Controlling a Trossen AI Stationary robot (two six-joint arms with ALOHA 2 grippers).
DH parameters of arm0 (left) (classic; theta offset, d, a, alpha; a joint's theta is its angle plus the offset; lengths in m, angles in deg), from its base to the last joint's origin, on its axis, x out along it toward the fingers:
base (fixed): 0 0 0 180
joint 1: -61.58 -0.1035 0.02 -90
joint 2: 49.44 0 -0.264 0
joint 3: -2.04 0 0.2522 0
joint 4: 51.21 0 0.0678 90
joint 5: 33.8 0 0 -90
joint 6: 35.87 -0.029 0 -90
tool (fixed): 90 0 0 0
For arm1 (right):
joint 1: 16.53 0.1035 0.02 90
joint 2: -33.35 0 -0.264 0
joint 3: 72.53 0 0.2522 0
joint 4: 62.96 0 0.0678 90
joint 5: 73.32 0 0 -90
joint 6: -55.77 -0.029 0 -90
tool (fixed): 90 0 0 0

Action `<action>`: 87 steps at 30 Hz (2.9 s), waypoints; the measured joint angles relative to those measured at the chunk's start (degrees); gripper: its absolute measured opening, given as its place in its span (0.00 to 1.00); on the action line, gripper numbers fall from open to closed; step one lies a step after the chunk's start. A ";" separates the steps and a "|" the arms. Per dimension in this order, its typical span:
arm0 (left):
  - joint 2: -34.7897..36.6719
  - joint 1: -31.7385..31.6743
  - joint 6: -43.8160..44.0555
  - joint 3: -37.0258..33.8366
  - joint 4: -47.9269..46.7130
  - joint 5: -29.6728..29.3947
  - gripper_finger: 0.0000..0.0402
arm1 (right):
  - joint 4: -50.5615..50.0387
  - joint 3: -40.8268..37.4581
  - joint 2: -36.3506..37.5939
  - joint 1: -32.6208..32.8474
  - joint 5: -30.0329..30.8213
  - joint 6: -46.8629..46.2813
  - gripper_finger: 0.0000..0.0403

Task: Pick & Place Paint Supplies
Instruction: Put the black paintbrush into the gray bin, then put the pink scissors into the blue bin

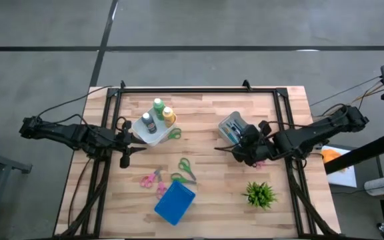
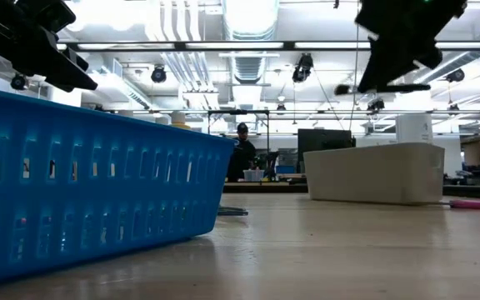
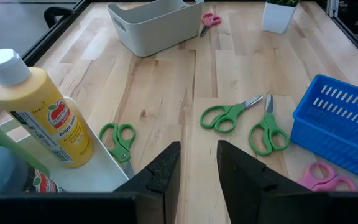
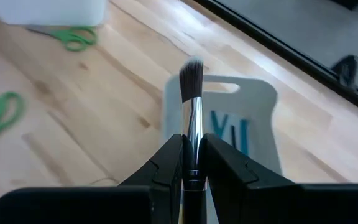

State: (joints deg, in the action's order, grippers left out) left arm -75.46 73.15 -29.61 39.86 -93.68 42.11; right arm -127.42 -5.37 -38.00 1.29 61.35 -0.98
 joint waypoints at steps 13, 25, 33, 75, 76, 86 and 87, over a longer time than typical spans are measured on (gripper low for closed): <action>0.00 0.01 0.01 0.00 0.02 0.00 0.27 | 1.19 -8.67 -0.02 -8.51 -7.52 -1.60 0.14; 0.00 0.00 0.00 0.00 0.07 0.01 0.27 | 17.84 -16.97 -0.02 -12.20 -8.14 5.45 0.14; 0.00 0.01 0.01 -0.01 0.07 0.01 0.27 | 28.92 -22.81 -0.07 -15.06 -13.52 7.47 0.14; 0.00 -0.01 0.00 -0.01 0.07 0.02 0.27 | 39.46 -26.11 -0.07 -16.33 -13.37 8.59 0.33; 0.00 0.00 0.01 -0.01 0.07 0.01 0.27 | 39.43 -25.86 -0.07 -16.35 -13.38 9.31 0.34; 0.00 -0.01 0.02 0.00 0.07 0.00 0.27 | 38.88 -18.97 0.49 -16.39 -12.77 20.69 0.35; 0.00 0.01 0.00 -0.02 0.07 0.00 0.27 | 38.95 -18.09 0.69 -16.39 -12.76 21.89 0.35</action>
State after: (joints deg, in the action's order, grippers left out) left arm -75.46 73.15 -29.61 39.84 -93.62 42.11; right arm -88.47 -23.47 -37.31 -15.10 48.59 20.91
